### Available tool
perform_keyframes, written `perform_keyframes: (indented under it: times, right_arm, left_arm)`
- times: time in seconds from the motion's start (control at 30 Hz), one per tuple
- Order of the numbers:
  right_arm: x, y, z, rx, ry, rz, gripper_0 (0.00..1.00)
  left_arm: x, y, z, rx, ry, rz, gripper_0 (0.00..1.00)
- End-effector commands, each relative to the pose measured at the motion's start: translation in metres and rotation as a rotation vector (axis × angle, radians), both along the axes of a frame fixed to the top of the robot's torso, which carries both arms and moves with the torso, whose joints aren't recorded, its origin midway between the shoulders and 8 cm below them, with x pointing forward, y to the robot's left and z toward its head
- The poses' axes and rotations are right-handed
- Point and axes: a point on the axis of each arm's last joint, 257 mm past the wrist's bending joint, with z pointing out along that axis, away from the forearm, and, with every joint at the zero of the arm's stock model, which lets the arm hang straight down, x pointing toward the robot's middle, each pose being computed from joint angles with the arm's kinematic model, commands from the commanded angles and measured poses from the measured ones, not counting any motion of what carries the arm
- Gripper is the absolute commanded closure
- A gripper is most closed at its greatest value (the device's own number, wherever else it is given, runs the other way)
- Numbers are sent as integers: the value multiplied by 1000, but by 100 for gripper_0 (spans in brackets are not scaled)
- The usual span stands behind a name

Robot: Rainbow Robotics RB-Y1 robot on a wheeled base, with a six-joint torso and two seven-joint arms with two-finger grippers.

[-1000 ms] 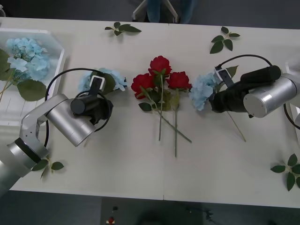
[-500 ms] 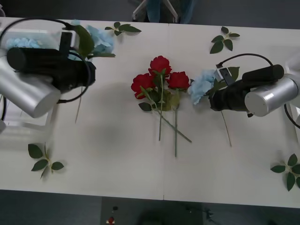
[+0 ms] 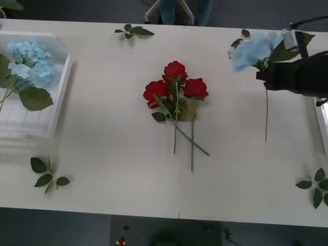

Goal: Put the red flowers into the right box and the blue flowers into the left box

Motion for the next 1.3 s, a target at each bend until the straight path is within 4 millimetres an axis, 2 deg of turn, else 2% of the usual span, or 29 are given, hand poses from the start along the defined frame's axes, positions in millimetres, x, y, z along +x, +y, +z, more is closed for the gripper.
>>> perform_keyframes:
  times: [0.03, 0.1, 0.17, 0.27, 0.3, 0.33, 0.37, 0.43, 0.47, 0.53, 0.6, 0.67, 0.73, 0.83, 0.9, 1.03, 1.1, 1.23, 1.27, 1.3]
  right_arm:
    - [-34, 29, 41, 34, -107, 196, 100]
    - [-46, 36, 50, 34, -146, 257, 100]
    - [-62, 50, 59, 21, -212, 346, 100]
    - [-76, 69, 69, 22, -272, 432, 100]
    - [-80, 76, 73, 25, -296, 455, 100]
    - [-83, 84, 77, 31, -325, 479, 100]
    - [-87, 95, 80, 51, -351, 501, 100]
    - [-90, 108, 85, 74, -390, 524, 100]
    - [-92, 114, 87, 83, -410, 532, 100]
    - [-94, 125, 91, 101, -448, 550, 100]
    - [-96, 133, 96, 103, -489, 569, 100]
    - [-98, 141, 100, 115, -515, 584, 100]
    - [-101, 150, 106, 147, -538, 595, 100]
    - [-105, 164, 119, 178, -572, 614, 100]
    - [-106, 171, 127, 195, -591, 623, 100]
    - [-108, 182, 137, 212, -610, 640, 100]
    - [-112, 192, 138, 219, -611, 665, 100]
    - [-117, 210, 137, 228, -607, 697, 100]
    - [-117, 212, 136, 229, -606, 700, 100]
    - [-118, 218, 135, 231, -604, 707, 100]
  left_arm:
    - [-10, 50, -6, 34, 34, 33, 100]
    - [-12, 67, -12, 41, 45, 55, 100]
    - [-12, 94, -19, 50, 43, 83, 100]
    - [-8, 111, -28, 63, 45, 77, 98]
    - [-6, 114, -31, 63, 44, 70, 81]
    - [-3, 117, -33, 60, 38, 61, 50]
    - [0, 118, -36, 54, 34, 49, 27]
    - [3, 116, -41, 44, 31, 28, 4]
    - [5, 114, -42, 41, 30, 17, 0]
    - [6, 105, -46, 28, 35, -13, 0]
    - [9, 86, -51, -13, 43, -65, 0]
    - [11, 58, -61, -43, 62, -150, 0]
    - [10, 10, -79, -108, 99, -286, 0]
    - [-2, -73, -102, -249, 149, -506, 0]
    - [-5, -112, -111, -273, 151, -598, 0]
    - [-11, -152, -125, -249, 155, -701, 0]
    - [-20, -179, -130, -264, 146, -790, 0]
    - [-46, -236, -140, -350, 131, -968, 0]
    - [-50, -244, -141, -360, 129, -992, 0]
    - [-60, -263, -143, -377, 113, -1053, 0]
